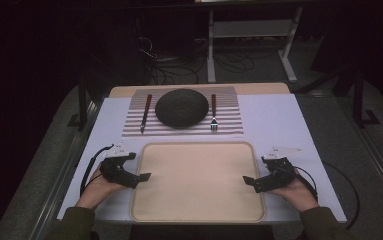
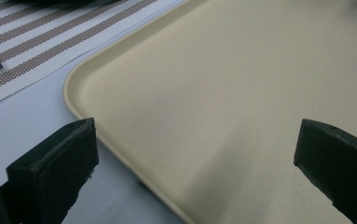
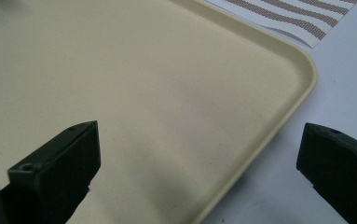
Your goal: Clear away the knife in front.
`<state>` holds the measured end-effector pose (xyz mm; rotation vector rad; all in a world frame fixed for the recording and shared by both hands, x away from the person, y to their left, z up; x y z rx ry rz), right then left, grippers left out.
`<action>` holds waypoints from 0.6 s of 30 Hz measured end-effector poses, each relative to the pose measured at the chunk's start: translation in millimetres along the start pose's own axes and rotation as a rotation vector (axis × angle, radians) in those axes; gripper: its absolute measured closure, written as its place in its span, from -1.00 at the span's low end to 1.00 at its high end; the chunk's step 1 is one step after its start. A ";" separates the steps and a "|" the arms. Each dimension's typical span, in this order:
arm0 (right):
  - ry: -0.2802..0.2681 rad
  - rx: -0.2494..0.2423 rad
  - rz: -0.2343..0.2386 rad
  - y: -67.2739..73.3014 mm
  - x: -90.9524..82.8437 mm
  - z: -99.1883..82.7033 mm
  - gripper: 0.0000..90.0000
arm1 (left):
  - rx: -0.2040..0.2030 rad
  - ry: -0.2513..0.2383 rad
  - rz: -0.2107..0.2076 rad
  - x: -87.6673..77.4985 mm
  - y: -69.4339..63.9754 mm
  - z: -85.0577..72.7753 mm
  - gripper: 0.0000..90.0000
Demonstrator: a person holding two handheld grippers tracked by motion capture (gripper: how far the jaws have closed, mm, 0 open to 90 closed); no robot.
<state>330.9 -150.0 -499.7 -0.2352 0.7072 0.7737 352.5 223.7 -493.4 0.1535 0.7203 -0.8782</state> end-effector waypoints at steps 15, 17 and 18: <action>-0.022 0.025 0.025 2.5 -4.4 1.8 -1.00 | 0.000 -0.006 -0.013 -0.1 -1.8 6.2 -1.00; -0.024 0.023 0.028 2.8 -4.6 2.0 -1.00 | 0.005 -0.008 -0.011 -0.2 -1.5 8.2 -1.00; -0.024 0.023 0.028 2.8 -4.6 2.0 -1.00 | 0.005 -0.008 -0.011 -0.2 -1.5 8.2 -1.00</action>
Point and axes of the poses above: each handheld gripper's, and its own axes: x roughly forward along the jaws, z roughly out of its top, y roughly to its left, the point moved 9 cm from there along x, roughly forward along the jaws, and after that the axes turned 4 degrees about -x, right-handed, at the moved point
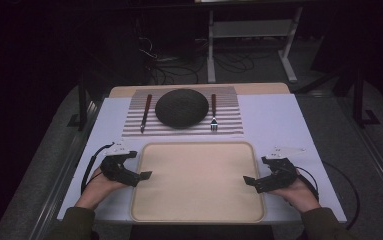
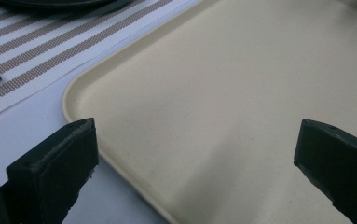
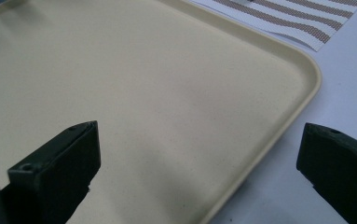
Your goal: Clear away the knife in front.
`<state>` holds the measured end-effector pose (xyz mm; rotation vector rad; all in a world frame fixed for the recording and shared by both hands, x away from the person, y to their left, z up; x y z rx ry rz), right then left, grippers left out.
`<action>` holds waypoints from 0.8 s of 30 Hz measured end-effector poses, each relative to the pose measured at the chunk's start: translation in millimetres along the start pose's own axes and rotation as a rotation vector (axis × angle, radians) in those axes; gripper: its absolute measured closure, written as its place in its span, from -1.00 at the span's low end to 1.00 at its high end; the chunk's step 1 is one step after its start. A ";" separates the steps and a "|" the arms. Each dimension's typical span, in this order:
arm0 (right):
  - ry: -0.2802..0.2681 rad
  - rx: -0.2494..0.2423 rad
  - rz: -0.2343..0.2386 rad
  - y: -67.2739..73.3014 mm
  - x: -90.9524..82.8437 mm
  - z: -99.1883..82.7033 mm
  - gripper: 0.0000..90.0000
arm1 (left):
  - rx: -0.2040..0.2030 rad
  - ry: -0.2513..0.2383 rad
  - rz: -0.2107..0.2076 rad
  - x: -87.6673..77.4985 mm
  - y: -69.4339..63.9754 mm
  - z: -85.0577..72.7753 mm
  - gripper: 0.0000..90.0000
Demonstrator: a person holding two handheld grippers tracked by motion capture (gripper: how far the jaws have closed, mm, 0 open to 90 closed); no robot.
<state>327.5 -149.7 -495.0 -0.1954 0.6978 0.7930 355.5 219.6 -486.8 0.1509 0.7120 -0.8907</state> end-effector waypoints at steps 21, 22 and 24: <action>-0.014 0.008 0.019 2.1 -0.4 2.7 -1.00 | -0.013 -0.032 0.032 3.4 18.2 19.6 -1.00; -0.014 0.008 0.019 2.1 -0.4 2.7 -1.00 | -0.015 -0.032 0.034 3.5 19.3 20.0 -1.00; -0.015 0.009 0.022 2.1 0.1 2.9 -1.00 | -0.020 -0.036 0.036 3.6 21.1 20.9 -1.00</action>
Point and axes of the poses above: each handheld gripper's, and its own axes: x roughly forward along the jaws, z roughly out of its top, y roughly to its left, the point moved 9 cm from there along x, roughly forward along the jaws, and after that the axes turned 4 degrees about -x, right-handed, at the moved point
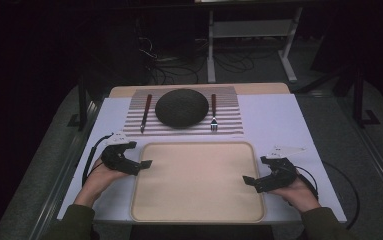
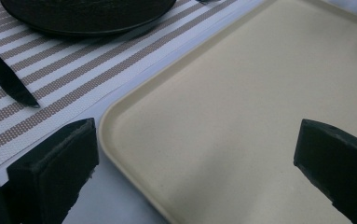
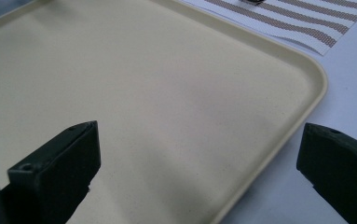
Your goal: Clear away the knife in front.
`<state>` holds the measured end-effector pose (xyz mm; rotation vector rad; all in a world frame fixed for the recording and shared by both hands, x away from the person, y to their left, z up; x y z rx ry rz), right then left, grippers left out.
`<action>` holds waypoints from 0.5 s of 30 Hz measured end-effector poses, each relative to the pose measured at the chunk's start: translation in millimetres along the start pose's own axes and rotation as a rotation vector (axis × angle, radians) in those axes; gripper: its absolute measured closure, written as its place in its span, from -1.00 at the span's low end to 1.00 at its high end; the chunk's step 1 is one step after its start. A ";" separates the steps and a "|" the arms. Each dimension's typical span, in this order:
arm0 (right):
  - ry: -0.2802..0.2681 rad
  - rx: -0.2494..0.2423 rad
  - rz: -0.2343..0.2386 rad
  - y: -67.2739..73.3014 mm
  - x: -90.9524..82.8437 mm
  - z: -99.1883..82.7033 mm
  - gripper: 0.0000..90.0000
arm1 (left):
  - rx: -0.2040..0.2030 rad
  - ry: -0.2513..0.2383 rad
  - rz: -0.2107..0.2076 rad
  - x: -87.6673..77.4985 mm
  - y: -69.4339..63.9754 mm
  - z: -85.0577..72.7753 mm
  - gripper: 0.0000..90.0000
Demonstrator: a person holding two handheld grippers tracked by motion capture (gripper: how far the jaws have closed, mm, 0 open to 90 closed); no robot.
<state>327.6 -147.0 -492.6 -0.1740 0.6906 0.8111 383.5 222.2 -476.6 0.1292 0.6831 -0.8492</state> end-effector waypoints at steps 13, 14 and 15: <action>-0.004 0.011 0.004 -1.3 -0.2 0.7 -1.00 | -0.015 -0.015 0.034 8.2 16.4 15.3 -0.91; -0.004 0.012 0.005 -1.2 0.0 0.8 -1.00 | -0.016 -0.014 0.043 9.3 18.2 15.9 -0.89; -0.004 0.011 0.006 -1.2 0.1 0.8 -1.00 | -0.016 -0.010 0.050 10.0 20.1 16.5 -0.86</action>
Point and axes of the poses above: each handheld gripper's, and its own axes: x roughly forward along the jaws, z roughly out of its top, y roughly to its left, the point moved 9 cm from there along x, roughly forward along the jaws, and after that the axes turned 4 degrees about -x, right-handed, at the moved point
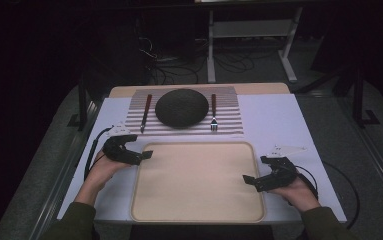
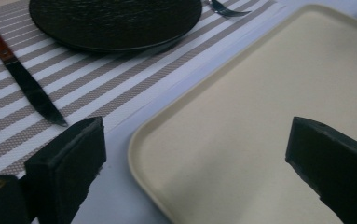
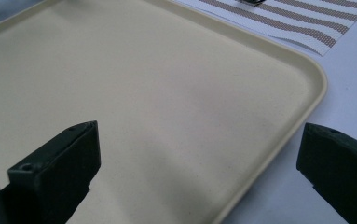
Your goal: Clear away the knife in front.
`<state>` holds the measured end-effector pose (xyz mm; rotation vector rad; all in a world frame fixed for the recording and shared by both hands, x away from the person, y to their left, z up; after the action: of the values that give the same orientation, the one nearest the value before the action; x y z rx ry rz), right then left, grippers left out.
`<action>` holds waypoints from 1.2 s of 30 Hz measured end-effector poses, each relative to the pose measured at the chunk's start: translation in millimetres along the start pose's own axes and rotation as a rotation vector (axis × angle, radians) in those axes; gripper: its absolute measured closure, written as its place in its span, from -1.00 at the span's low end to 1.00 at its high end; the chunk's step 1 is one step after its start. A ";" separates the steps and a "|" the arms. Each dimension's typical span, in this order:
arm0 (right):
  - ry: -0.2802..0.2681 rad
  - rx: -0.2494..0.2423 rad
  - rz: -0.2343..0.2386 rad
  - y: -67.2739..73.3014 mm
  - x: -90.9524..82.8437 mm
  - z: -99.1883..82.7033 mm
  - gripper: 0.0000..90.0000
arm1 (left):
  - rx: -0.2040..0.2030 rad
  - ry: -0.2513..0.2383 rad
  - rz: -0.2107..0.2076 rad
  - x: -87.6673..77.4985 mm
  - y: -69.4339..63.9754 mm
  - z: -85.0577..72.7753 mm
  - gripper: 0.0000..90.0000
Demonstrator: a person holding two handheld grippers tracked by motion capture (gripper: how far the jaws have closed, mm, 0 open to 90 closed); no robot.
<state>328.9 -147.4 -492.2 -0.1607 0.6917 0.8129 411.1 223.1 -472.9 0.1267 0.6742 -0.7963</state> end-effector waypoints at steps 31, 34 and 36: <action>0.009 0.000 0.005 -0.3 1.2 -1.0 -1.00 | -0.091 -0.024 0.133 36.0 54.2 26.8 0.35; 0.013 0.002 0.003 -0.6 1.5 -1.4 -1.00 | -0.109 0.010 0.158 40.5 61.8 24.8 0.60; 0.014 0.001 0.005 -0.4 1.5 -1.5 -1.00 | -0.117 0.007 0.154 42.0 63.3 25.2 0.72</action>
<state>329.1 -147.4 -494.4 -0.1641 0.7055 0.8164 489.2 232.9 -487.3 0.0743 0.7071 -0.6080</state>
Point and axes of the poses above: each handheld gripper's, and its own axes: x roughly forward along the jaws, z roughly out of its top, y roughly to its left, the point moved 9 cm from there along x, roughly forward along the jaws, and after that the axes turned 4 degrees about -x, right-handed, at the moved point
